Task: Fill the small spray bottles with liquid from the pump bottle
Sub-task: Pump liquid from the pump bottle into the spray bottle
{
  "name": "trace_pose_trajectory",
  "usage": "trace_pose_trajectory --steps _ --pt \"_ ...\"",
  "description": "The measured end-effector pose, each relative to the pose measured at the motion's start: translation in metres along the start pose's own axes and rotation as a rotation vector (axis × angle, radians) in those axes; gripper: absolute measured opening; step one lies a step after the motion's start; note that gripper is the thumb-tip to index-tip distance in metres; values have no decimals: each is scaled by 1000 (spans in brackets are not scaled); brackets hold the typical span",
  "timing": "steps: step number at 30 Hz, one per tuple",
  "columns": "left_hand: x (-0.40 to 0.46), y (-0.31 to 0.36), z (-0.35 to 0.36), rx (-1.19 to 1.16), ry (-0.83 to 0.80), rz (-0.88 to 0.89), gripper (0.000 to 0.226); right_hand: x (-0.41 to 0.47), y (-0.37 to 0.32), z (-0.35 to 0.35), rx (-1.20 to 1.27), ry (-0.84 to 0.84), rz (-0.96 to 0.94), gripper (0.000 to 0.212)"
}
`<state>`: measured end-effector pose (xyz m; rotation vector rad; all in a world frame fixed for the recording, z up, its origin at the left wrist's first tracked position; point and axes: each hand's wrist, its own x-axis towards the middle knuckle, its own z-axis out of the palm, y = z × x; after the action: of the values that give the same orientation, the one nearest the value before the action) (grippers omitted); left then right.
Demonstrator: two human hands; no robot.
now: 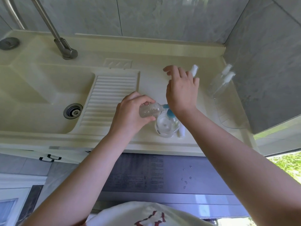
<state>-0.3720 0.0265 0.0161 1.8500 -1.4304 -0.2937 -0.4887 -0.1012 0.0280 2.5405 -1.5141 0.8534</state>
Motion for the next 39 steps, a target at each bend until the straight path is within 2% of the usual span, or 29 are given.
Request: trace_pose_trajectory --steps 5,13,21,27,31,35,39 --pt "0 -2 2 10 -13 1 50 -7 5 13 87 -166 50 54" --pt "0 -2 3 5 -7 12 50 -8 9 13 136 -166 65 47" --pt "1 -1 2 18 -3 25 50 -3 6 5 75 -67 87 49" --pt "1 -3 1 56 -17 29 51 -7 8 12 44 -151 75 49" --pt "2 0 0 40 0 48 51 2 6 4 4 -58 57 56" --pt "1 -1 1 60 -13 46 50 -9 5 15 25 -172 74 53" --pt "1 -3 -1 61 -14 47 51 -3 8 10 56 -161 91 50"
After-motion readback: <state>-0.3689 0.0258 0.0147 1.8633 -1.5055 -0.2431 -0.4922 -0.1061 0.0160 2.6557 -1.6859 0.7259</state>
